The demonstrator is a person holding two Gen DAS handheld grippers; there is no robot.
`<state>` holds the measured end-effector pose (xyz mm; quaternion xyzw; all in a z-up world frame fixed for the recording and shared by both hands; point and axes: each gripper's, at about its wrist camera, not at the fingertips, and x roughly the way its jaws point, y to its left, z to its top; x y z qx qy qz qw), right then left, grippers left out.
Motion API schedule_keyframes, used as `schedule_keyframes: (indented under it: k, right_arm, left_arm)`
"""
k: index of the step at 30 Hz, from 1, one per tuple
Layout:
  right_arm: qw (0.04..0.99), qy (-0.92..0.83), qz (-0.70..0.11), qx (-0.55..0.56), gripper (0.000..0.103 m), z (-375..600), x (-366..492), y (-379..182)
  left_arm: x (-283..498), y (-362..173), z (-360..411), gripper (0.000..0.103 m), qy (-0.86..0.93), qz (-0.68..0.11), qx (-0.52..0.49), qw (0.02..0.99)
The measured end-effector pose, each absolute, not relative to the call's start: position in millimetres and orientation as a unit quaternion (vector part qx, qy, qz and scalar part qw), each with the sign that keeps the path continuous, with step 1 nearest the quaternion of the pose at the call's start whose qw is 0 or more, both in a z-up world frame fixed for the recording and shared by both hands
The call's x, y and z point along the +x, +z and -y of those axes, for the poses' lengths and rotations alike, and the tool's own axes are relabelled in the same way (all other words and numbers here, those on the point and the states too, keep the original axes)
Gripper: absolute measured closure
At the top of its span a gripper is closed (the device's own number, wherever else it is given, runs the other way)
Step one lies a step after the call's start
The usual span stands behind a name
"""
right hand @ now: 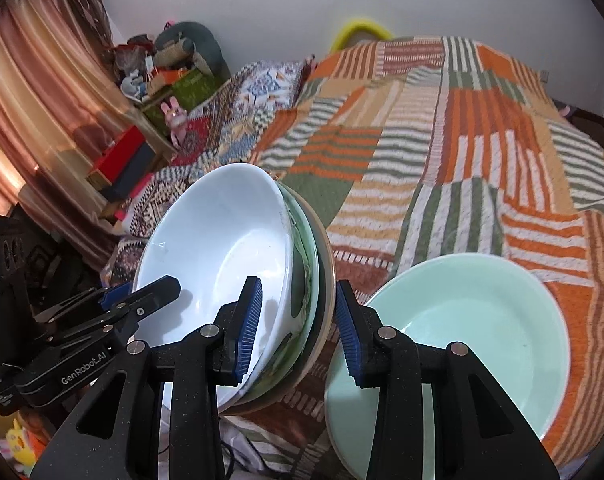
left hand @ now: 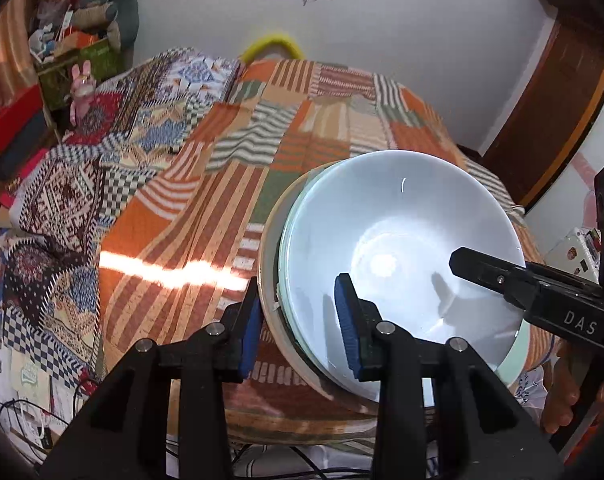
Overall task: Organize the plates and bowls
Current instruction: 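Lower the white spotted bowl into the mint green bowl and settle it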
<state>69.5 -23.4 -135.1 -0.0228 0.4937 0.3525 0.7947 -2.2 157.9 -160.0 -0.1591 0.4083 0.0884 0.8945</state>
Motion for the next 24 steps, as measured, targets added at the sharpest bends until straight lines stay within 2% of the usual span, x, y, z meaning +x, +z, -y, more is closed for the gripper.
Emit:
schedule_keyframes:
  k: [13, 24]
  right_arm:
    - [0.83, 0.331, -0.448, 0.007, 0.069, 69.9, 69.0, -98.5]
    - [0.851, 0.299, -0.432, 0.028, 0.069, 114.5, 69.6, -87.7]
  left_arm:
    - [4.4, -113.3, -110.4, 0.068, 0.05, -0.371, -0.123, 0.919]
    - [16.7, -104.3, -67.5, 0.068, 0.007, -0.375, -0.101, 0.922]
